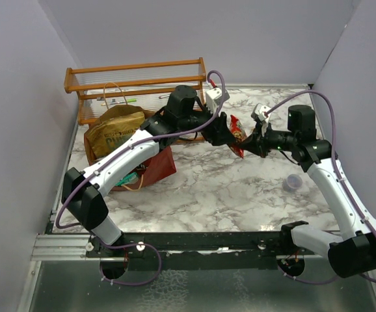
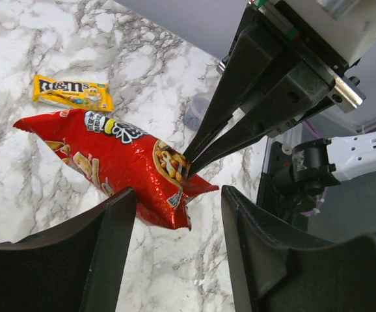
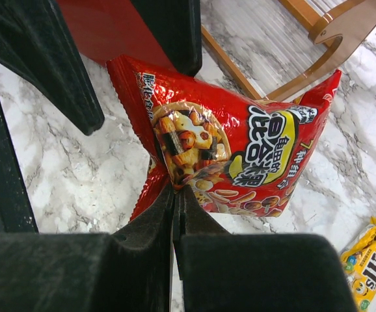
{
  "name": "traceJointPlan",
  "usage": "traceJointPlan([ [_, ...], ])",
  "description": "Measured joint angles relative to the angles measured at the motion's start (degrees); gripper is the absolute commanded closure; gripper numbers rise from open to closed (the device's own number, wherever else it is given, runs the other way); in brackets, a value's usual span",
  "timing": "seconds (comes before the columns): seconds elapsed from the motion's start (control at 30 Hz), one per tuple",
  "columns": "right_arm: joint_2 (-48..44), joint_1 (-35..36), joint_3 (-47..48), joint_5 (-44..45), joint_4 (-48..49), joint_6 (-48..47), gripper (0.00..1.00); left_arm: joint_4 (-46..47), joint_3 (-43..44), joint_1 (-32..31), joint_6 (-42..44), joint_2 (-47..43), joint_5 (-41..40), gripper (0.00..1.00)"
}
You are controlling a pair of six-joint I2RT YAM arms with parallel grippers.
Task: Place the snacks into the paper bag
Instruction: Place the snack in the paper bag.
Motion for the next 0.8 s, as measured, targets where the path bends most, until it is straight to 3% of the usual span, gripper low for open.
traceJointPlan([
  [0.3,-1.49,0.04,-1.40,0.92,0.66,0.31,0.99,0.59,0.02,-0.70,-0.94,1.20,-0.04,0.66],
  [0.6,-1.92,0.04,-1.57,1.11,0.79,0.66,0.99,1.18,0.02,-0.81,-0.44,1.55,0.02,1.00],
  [0.8,-3.15,0.07,-2.40,1.33,0.98,0.55,0.88,1.29,-0.02,-0.98,2.16,1.53,0.15,1.00],
])
